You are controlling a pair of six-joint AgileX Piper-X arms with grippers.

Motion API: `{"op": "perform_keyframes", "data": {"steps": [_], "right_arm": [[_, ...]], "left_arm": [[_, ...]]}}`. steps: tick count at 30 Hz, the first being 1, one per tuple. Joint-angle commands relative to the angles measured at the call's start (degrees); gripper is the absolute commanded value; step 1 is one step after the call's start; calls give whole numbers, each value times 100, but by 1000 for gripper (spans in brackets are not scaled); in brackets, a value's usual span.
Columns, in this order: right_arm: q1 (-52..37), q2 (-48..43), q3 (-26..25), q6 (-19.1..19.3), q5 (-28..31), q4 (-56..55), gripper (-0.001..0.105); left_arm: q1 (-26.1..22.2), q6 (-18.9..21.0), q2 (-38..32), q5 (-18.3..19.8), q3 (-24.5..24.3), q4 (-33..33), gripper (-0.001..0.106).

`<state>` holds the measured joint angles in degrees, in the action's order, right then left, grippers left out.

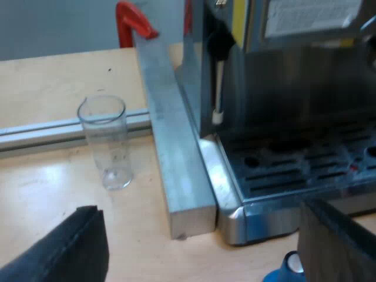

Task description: Grind coffee beans and then tamp

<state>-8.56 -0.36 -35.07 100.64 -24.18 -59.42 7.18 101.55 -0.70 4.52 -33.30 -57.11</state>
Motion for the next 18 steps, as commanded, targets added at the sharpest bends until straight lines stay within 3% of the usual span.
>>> {"op": "perform_keyframes", "data": {"steps": [1, 6, 10, 18], "right_arm": [[136, 148, -191, 25, 0, 43, 69], [491, 522, -418, 160, 0, 43, 69], [757, 790, -511, 176, 0, 43, 69], [1386, 1301, -812, 623, -14, 9, 69]], "left_arm": [[112, 155, -85, 89, -147, 34, 69], [425, 134, 163, 139, -258, 48, 69], [608, 60, 363, 439, -262, 59, 69], [1103, 61, 614, 931, -262, 356, 69]]}}
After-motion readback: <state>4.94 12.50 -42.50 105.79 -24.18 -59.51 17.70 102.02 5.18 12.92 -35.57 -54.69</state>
